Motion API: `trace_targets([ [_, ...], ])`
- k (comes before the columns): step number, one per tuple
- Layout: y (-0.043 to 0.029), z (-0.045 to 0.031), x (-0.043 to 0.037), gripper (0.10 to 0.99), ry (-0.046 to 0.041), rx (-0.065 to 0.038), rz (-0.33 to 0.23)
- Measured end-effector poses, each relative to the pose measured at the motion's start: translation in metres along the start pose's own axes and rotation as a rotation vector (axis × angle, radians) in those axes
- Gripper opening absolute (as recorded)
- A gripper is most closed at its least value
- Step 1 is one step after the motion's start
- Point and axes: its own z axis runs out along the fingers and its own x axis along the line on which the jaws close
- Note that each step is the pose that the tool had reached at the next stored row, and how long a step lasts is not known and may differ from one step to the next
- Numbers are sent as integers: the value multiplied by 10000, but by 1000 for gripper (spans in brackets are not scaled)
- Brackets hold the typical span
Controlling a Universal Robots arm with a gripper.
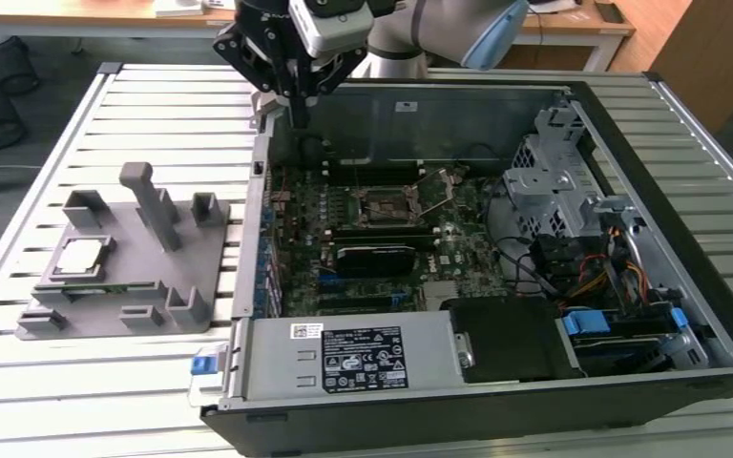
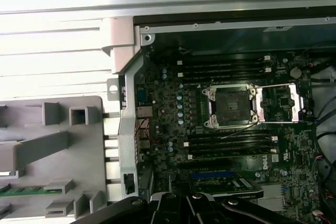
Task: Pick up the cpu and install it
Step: 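Reach for the cpu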
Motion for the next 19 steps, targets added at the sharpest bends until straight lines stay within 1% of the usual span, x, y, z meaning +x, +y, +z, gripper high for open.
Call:
trace_targets([
  [19, -4, 9, 43, 106, 25, 2, 2],
])
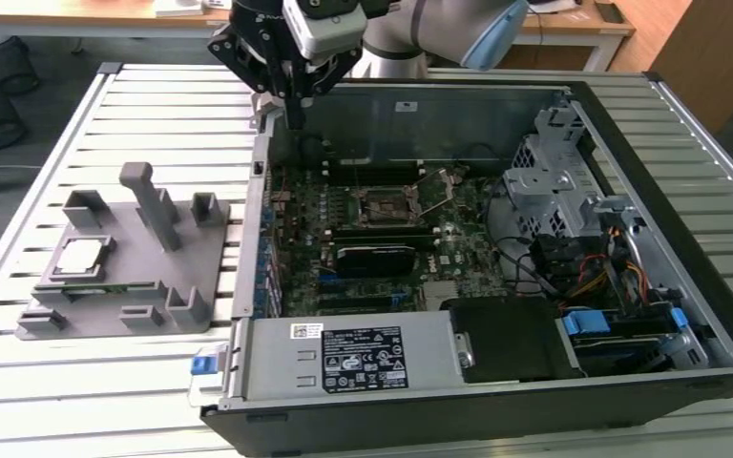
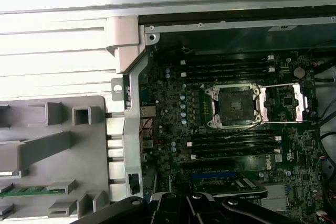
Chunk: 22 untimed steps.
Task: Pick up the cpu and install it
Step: 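Reach for the cpu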
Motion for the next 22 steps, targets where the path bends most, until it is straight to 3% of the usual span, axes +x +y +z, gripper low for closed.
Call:
trace_targets([
  [22, -4, 10, 48, 106, 19, 1, 1],
])
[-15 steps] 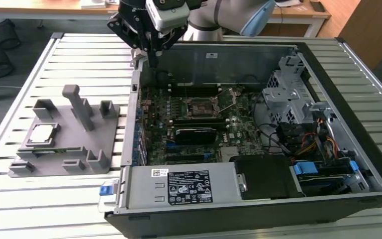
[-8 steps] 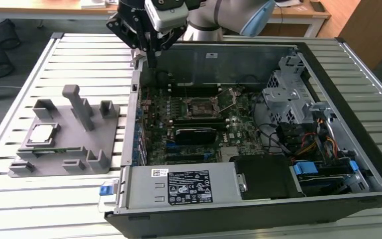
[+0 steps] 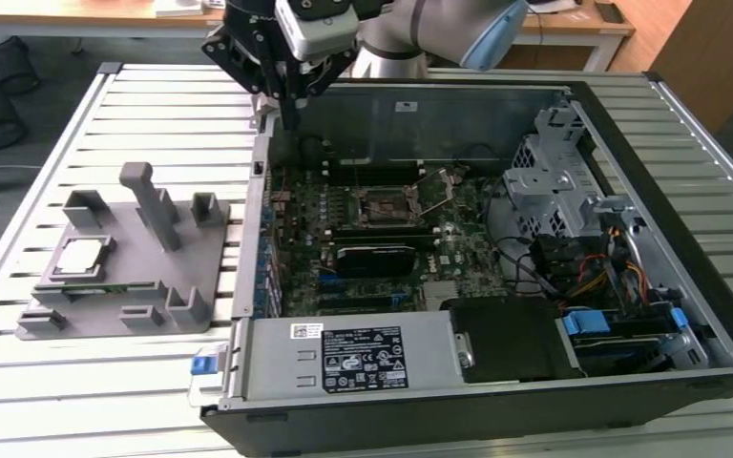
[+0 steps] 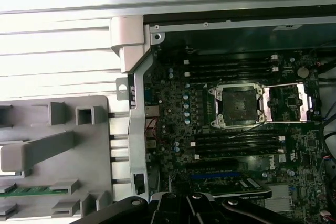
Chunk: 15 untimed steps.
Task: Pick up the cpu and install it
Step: 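Reach for the cpu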
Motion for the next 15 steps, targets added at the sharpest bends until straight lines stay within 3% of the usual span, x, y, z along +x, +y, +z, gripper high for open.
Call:
trace_targets([
  [15, -3, 7, 32, 106, 16, 1, 0],
])
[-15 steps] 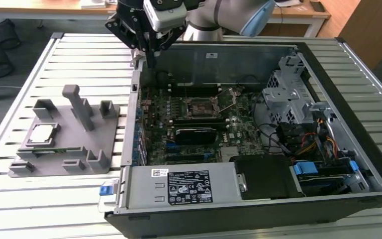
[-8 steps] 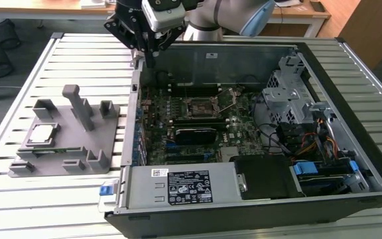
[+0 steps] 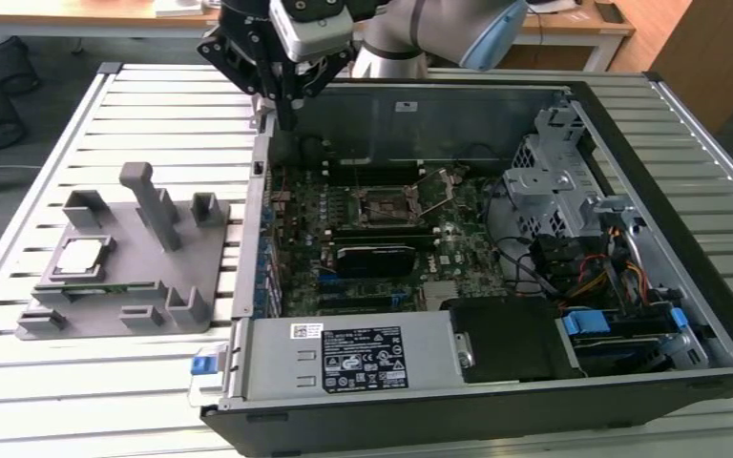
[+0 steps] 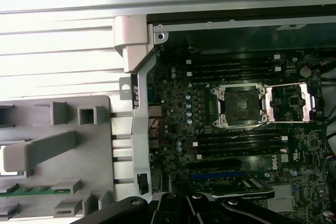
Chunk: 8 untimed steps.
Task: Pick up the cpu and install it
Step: 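Reach for the cpu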
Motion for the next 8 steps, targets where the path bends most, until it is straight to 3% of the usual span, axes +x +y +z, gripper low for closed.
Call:
trace_targets([
  [8, -1, 5, 18, 106, 12, 0, 1],
])
